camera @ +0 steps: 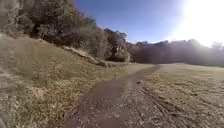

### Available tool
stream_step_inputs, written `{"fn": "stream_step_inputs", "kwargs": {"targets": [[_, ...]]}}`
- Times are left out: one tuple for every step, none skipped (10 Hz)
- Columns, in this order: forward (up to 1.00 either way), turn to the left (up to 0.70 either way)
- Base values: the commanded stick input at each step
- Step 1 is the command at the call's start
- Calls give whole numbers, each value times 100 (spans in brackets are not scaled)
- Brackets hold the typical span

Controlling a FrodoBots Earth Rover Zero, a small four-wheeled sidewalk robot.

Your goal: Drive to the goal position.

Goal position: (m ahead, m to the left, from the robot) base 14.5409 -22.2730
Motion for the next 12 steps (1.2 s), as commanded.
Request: {"fn": "stream_step_inputs", "kwargs": {"targets": [[60,0],[60,0],[60,0],[60,0],[60,0],[60,0],[60,0],[60,0],[60,0],[60,0],[60,0],[60,0]]}}
